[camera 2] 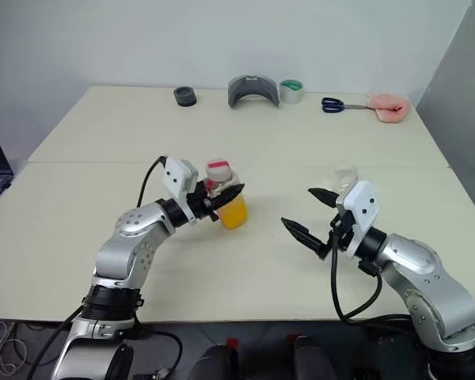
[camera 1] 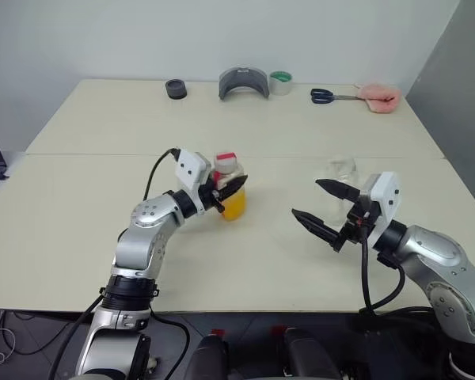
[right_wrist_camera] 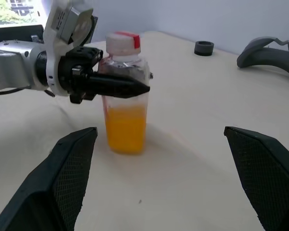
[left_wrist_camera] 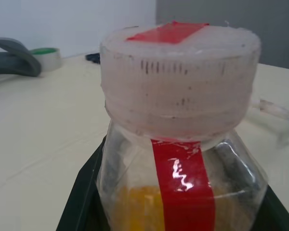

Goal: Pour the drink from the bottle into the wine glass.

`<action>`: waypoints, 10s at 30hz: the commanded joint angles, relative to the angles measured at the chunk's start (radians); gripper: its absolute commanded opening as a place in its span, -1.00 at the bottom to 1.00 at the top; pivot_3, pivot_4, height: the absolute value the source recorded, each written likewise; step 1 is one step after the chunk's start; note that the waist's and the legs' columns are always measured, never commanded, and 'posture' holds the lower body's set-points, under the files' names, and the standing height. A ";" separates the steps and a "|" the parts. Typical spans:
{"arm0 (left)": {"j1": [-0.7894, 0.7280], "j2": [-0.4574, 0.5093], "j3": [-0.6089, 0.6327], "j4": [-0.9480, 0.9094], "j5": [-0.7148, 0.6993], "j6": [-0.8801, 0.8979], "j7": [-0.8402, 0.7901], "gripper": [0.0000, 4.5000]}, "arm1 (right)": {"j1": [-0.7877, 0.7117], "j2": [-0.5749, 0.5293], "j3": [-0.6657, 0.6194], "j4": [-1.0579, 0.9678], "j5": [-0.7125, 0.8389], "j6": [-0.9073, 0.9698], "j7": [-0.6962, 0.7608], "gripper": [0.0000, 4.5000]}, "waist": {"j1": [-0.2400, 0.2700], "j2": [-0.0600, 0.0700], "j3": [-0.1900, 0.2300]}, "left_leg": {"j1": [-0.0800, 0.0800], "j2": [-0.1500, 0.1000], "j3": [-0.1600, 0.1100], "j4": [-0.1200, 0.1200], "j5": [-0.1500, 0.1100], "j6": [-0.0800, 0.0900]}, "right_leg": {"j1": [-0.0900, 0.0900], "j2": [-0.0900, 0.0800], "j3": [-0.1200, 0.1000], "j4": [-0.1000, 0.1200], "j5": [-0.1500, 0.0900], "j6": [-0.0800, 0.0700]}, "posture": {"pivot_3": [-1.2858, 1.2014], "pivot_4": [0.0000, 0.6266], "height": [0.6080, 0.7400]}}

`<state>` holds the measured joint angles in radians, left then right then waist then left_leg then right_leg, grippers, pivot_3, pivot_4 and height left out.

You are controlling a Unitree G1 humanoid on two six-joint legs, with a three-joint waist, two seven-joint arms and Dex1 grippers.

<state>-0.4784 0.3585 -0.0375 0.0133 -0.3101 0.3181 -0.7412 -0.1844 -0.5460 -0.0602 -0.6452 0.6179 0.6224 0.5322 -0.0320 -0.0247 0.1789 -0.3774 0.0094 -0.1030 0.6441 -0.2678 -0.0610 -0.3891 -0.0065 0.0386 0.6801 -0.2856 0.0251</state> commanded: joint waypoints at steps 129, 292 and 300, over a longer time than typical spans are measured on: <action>-0.257 -0.075 -0.123 0.191 0.034 -0.120 -0.334 -0.22 | -0.264 0.312 0.246 0.026 -0.341 0.032 -0.242 0.44 | -0.001 0.004 0.004 | -0.005 -0.001 -0.002 0.001 0.000 0.000 | -0.006 0.000 -0.001 0.001 0.000 0.000 | 0.03 -0.52 1.00; -0.343 -0.075 -0.117 0.278 0.021 -0.121 -0.437 -0.24 | -0.246 -0.041 0.029 0.036 -0.208 -0.002 0.041 0.72 | -0.001 0.005 0.005 | -0.006 -0.001 0.001 0.002 0.000 0.000 | -0.007 0.000 0.001 0.002 0.001 0.001 | 0.03 -0.52 1.00; -0.339 -0.074 -0.115 0.270 0.020 -0.118 -0.434 -0.24 | -0.225 -0.090 0.012 -0.001 -0.138 0.027 0.096 0.72 | -0.001 0.005 0.005 | -0.006 -0.001 0.001 0.002 0.000 0.000 | -0.007 0.000 0.001 0.002 0.001 0.001 | 0.03 -0.52 1.00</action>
<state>-0.7983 0.2877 -0.1595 0.3234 -0.2729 0.2125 -1.1702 -0.4060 -0.6256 -0.0155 -0.5912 0.4497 0.6478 0.6117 -0.0330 -0.0195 0.1836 -0.3837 0.0080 -0.1020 0.6458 -0.2676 -0.0606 -0.3957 -0.0067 0.0397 0.6820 -0.2843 0.0261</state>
